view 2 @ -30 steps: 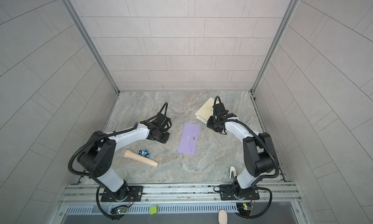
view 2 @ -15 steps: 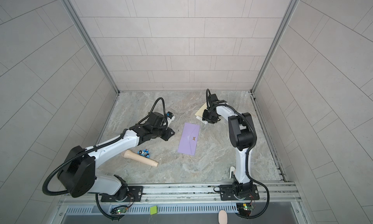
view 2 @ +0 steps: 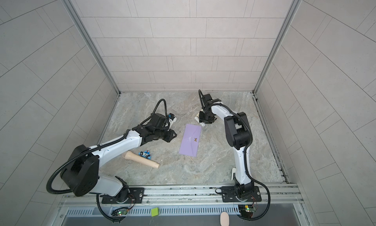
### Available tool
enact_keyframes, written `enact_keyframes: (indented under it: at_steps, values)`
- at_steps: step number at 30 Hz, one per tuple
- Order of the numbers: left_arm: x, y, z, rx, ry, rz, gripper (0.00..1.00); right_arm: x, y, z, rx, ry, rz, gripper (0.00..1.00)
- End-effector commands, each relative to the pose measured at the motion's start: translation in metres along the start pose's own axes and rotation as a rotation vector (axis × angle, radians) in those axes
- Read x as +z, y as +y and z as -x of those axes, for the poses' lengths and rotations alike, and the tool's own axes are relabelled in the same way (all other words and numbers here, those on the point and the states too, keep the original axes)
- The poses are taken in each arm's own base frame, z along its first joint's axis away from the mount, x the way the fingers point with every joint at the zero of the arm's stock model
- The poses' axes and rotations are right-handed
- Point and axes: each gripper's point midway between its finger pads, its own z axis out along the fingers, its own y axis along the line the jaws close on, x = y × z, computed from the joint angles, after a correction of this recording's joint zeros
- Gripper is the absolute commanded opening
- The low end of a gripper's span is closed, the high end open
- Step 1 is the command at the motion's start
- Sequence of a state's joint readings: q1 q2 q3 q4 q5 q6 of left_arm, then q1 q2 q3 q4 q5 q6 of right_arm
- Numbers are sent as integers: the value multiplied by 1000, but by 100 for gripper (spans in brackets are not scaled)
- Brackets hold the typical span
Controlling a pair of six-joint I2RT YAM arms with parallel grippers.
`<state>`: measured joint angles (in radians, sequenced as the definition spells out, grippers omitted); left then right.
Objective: Place the letter into the envelope and seal it
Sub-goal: 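Grasp the glue stick with right while left brings the cap toward it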
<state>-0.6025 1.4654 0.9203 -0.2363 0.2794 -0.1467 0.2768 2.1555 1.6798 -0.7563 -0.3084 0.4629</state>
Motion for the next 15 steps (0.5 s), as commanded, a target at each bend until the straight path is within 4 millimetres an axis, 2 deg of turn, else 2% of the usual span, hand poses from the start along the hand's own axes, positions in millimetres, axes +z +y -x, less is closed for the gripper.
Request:
enact_keyframes:
  at_steps: [1, 4, 7, 11, 13, 15]
  values:
    - [0, -6, 8, -9, -18, -28, 26, 9, -10, -10, -32, 44, -90, 46]
    - [1, -10, 6, -5, -11, -54, 27, 14, -8, -10, -49, 48, -111, 46]
    - [5, -13, -1, 14, 20, -81, 27, 17, -5, -10, -71, 49, -133, 40]
    - [16, -19, -11, 26, 85, -109, 27, 14, 0, -12, -98, 31, -138, 22]
    - [22, -23, -13, 52, 110, -111, 27, 3, 5, -7, -97, -11, -115, 17]
    - [28, -32, -15, 97, 133, -118, 27, -22, 13, 0, -90, -85, -84, 16]
